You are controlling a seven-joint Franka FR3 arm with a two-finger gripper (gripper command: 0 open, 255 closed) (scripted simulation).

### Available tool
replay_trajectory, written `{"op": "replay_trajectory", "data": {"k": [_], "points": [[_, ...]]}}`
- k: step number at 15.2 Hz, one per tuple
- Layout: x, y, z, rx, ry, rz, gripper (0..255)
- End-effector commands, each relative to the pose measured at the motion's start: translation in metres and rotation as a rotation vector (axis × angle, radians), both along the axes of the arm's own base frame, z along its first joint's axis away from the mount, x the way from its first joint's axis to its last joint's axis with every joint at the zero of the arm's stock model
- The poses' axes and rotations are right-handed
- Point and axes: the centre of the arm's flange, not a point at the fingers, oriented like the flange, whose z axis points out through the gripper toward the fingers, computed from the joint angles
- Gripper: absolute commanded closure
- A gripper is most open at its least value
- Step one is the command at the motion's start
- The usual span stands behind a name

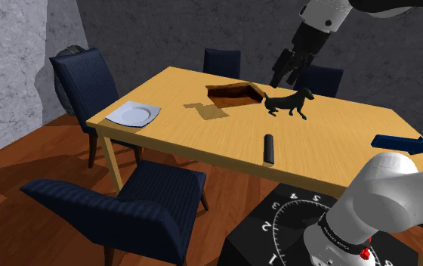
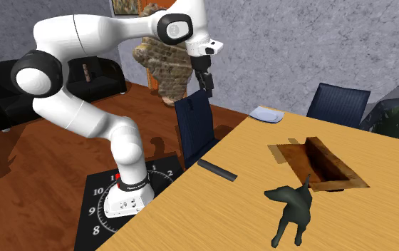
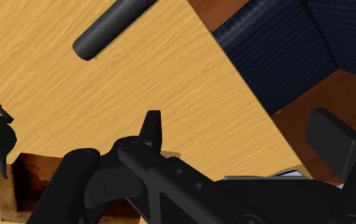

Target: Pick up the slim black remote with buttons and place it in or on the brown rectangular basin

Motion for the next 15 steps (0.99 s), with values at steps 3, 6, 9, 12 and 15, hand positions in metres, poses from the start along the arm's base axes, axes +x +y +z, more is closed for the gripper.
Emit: {"op": "replay_trajectory", "data": {"k": [3,6,9,12,15], "points": [[0.008,-0.009,-0.023,0.01,0.016,-0.087,0],[0.017,-0.023,-0.059,0.025,0.04,-0.217,0],[0.023,-0.037,-0.094,0.04,0.064,-0.347,0],[0.027,-0.051,-0.131,0.055,0.088,-0.478,0],[0.028,-0.066,-0.167,0.07,0.113,-0.608,0]]}}
